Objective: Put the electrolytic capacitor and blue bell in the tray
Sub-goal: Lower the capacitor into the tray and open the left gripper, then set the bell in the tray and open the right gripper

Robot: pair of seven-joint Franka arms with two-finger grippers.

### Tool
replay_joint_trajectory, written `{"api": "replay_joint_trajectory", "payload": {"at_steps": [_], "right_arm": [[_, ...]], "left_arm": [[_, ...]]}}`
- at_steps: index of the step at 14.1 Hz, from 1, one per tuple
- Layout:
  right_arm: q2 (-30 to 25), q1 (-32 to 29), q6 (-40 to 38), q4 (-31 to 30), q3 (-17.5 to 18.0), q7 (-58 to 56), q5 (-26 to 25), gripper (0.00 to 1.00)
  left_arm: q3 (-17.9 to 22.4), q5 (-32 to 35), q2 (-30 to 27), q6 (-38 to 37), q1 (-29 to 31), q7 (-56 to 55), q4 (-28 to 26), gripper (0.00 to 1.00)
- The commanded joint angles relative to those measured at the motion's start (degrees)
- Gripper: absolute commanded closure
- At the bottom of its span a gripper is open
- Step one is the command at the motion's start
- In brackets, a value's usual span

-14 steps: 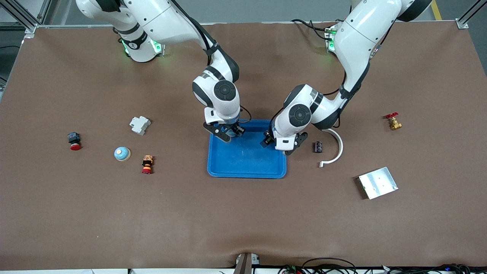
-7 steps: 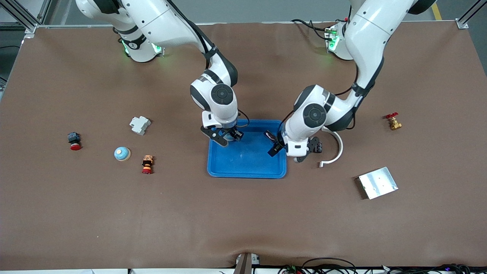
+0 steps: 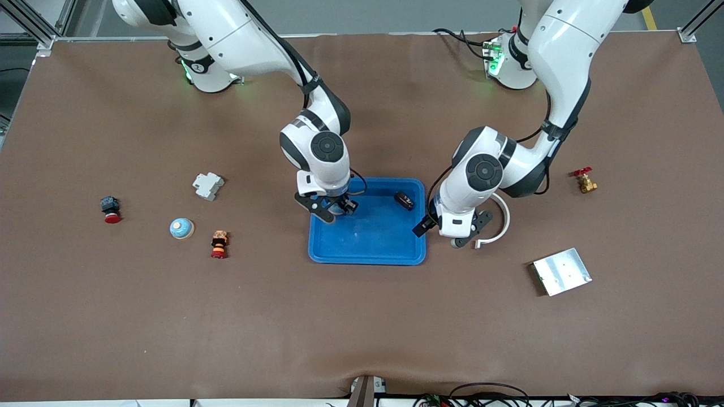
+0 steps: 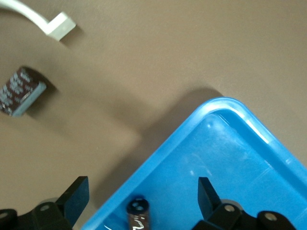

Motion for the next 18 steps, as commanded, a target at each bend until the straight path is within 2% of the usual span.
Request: {"api": "replay_joint_trajectory", "payload": {"at_steps": [1, 3, 8, 9, 10, 11, 16, 18], "right_arm": [[1.9, -0.1, -0.1, 2.0, 0.6, 1.4, -1.6, 1.00], [2.9, 0.2, -0.1, 3.0, 0.6, 1.6, -1.3, 1.00], [3.5, 0.3, -0.1, 3.7, 0.6, 2.4, -1.5, 0.99], [3.5, 0.1, -0.1, 3.7, 0.6, 2.3, -1.6, 0.65], [3.5, -0.1, -0.2, 3.7, 0.6, 2.4, -1.5, 0.14], [3.5, -0.2, -0.2, 3.7, 0.6, 2.3, -1.7, 0.00], [2.9, -1.1, -1.3, 4.4, 0.6, 0.4, -1.4, 0.00], [2.8, -2.6, -4.7, 5.7, 0.9, -1.4, -1.0, 0.00]], "left_arm": [[0.1, 3.7, -2.2, -0.7, 0.5, 5.5, -2.5, 0.00], [0.0, 8.3, -2.2, -0.4, 1.6, 7.7, -3.7, 0.00], [0.0, 9.3, -3.1, 3.3, 3.4, 12.5, -7.2, 0.00], [0.0, 10.2, -3.2, 3.8, 3.5, 14.0, -8.0, 0.00], [0.0, 11.0, -3.4, 3.8, 3.8, 15.6, -8.6, 0.00], [0.0, 11.2, -3.5, 3.8, 5.0, 17.4, -9.1, 0.00], [-0.1, 11.5, -4.5, 4.7, 7.3, 28.4, -11.9, 0.00], [-0.1, 11.6, -4.6, 5.9, 8.1, 30.9, -13.0, 0.00]]}}
